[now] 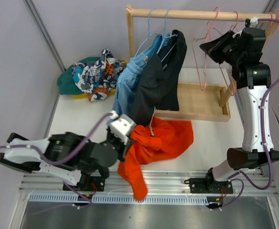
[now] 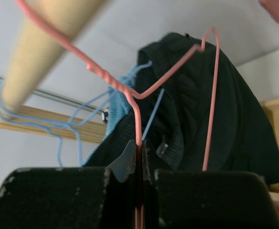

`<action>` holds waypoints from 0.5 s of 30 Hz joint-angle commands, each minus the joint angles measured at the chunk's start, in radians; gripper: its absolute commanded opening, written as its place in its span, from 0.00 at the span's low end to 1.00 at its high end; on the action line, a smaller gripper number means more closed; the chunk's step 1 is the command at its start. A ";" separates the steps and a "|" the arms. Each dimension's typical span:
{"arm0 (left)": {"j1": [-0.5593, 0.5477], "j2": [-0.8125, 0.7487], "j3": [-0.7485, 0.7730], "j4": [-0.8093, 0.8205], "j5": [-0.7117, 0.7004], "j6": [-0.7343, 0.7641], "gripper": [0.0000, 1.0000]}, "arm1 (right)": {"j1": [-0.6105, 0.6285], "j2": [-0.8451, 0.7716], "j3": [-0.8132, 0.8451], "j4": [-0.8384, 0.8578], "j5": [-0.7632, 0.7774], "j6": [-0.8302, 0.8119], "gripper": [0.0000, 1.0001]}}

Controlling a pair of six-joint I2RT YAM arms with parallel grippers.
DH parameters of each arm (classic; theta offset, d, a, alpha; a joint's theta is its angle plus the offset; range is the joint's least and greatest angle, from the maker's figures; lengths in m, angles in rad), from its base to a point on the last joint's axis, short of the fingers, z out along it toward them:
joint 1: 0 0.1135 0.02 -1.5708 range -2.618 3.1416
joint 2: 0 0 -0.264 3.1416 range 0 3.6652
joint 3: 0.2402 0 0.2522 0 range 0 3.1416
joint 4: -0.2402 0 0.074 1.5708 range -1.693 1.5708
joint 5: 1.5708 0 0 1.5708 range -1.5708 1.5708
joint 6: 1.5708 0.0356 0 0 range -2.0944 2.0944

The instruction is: Remove the shorts from the hanger

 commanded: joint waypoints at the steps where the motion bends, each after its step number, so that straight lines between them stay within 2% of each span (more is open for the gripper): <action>1: -0.009 -0.032 0.123 -0.212 -0.159 -0.074 0.00 | -0.010 -0.063 -0.047 0.138 -0.020 0.005 0.00; 5: -0.003 -0.018 0.270 -0.281 -0.287 -0.011 0.00 | -0.028 -0.072 -0.111 0.141 -0.034 -0.010 0.00; 7: 0.044 -0.015 0.380 -0.279 -0.314 0.063 0.00 | -0.034 -0.113 -0.190 0.155 -0.046 -0.012 0.00; 8: 0.072 -0.019 0.401 -0.253 -0.318 0.114 0.00 | -0.036 -0.133 -0.223 0.174 -0.049 -0.013 0.00; 9: 0.106 -0.037 0.416 -0.154 -0.309 0.238 0.00 | -0.037 -0.155 -0.258 0.185 -0.054 -0.012 0.00; 10: 0.180 -0.051 0.413 -0.091 -0.293 0.306 0.00 | -0.037 -0.176 -0.295 0.194 -0.060 -0.010 0.00; 11: 0.219 -0.065 0.409 -0.016 -0.272 0.378 0.00 | -0.039 -0.219 -0.365 0.214 -0.066 -0.013 0.06; 12: 0.295 -0.083 0.404 0.100 -0.229 0.491 0.00 | -0.039 -0.239 -0.396 0.221 -0.075 -0.016 0.22; 13: 0.330 -0.084 0.410 0.148 -0.223 0.542 0.00 | -0.040 -0.256 -0.421 0.221 -0.078 -0.030 0.45; 14: 0.362 -0.081 0.416 0.229 -0.216 0.603 0.00 | -0.037 -0.288 -0.464 0.219 -0.080 -0.038 0.79; 15: 0.400 -0.070 0.436 0.265 -0.204 0.700 0.00 | -0.039 -0.302 -0.482 0.211 -0.076 -0.044 0.92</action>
